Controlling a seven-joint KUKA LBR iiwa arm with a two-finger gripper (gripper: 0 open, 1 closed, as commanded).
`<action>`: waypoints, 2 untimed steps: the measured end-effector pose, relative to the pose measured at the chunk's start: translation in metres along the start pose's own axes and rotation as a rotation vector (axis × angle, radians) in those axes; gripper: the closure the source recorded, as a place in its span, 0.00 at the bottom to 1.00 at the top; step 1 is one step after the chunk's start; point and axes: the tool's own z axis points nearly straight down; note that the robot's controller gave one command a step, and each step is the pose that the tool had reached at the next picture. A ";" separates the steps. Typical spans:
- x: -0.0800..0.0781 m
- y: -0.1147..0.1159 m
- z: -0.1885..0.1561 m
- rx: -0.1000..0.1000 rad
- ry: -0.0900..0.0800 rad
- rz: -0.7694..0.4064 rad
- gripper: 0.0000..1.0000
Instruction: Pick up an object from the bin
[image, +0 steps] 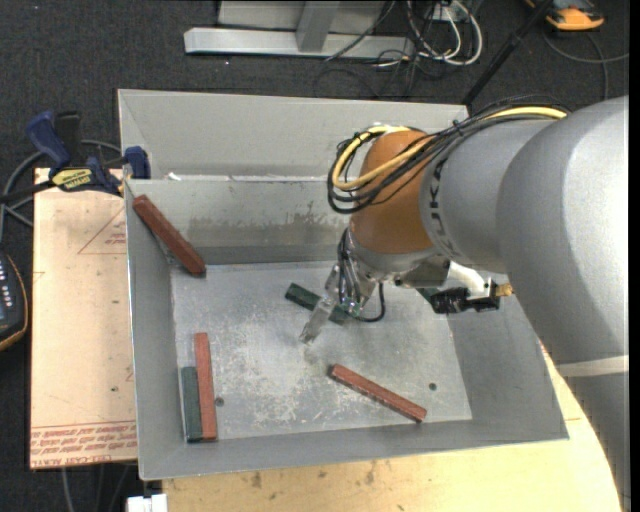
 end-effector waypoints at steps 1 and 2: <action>-0.002 -0.002 0.031 0.001 0.002 0.108 0.00; -0.002 -0.002 0.030 0.000 0.000 0.106 0.00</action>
Offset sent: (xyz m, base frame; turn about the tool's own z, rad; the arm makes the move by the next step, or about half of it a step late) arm 0.0007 -0.0035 -0.0295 0.1105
